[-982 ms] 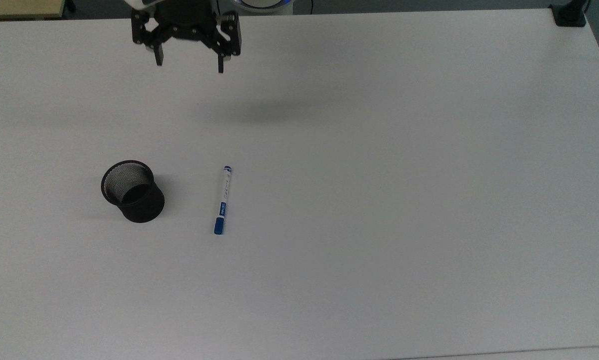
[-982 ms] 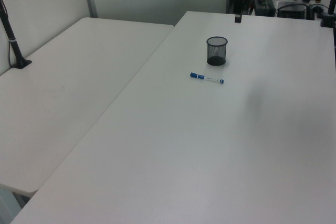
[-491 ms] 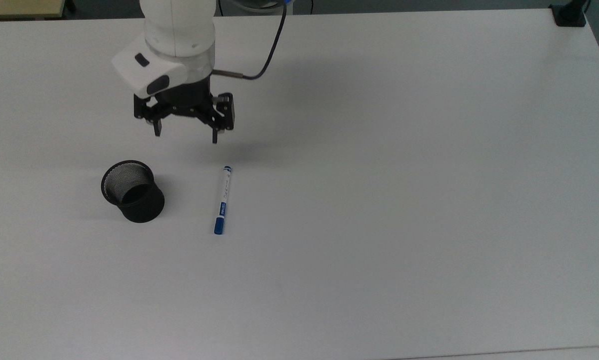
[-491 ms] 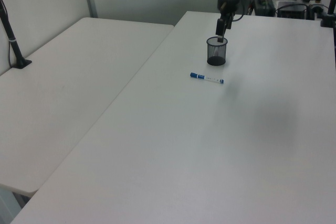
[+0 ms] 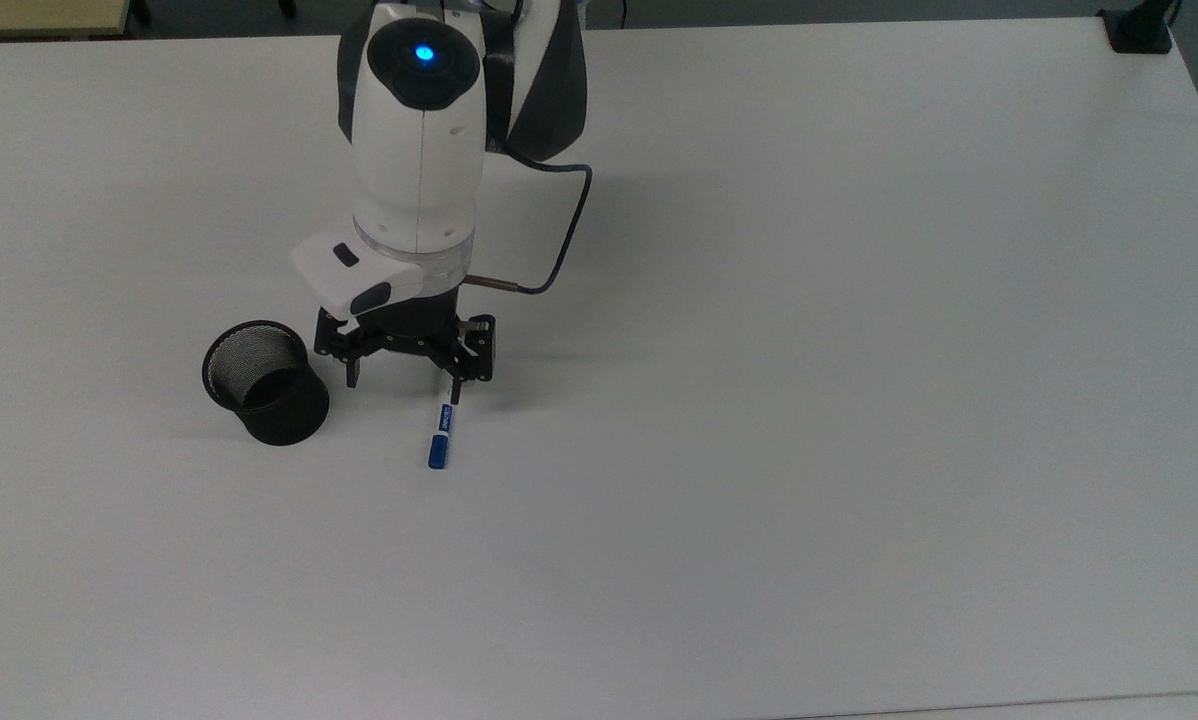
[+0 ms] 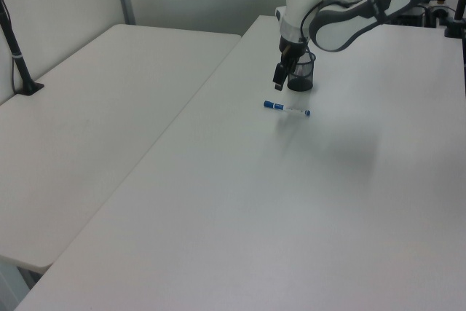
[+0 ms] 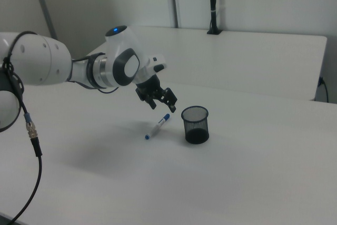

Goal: Insert the marker
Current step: 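Lower the open gripper over the white blue-capped marker, then close the gripper on the marker's middle, then lift the marker and carry it above the black mesh cup, then lower the marker upright into the mesh cup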

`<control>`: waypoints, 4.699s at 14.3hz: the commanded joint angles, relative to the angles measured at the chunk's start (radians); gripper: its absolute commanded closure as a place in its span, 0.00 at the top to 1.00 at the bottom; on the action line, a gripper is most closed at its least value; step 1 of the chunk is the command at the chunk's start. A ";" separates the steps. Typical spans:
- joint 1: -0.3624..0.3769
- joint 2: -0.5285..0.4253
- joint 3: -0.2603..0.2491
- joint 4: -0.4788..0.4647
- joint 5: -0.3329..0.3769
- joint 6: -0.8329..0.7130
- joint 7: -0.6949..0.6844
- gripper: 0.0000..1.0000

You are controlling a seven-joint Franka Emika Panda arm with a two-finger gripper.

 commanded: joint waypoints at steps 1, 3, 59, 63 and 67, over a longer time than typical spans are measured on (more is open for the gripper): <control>0.005 0.051 -0.002 -0.001 -0.021 0.129 0.118 0.99; 0.007 0.067 0.000 0.000 -0.021 0.162 0.154 0.99; -0.305 0.029 -0.005 -0.150 -0.264 1.088 0.201 0.00; -0.297 0.038 -0.005 -0.151 -0.267 1.090 0.201 0.00; -0.297 0.049 -0.005 -0.156 -0.278 1.090 0.198 0.00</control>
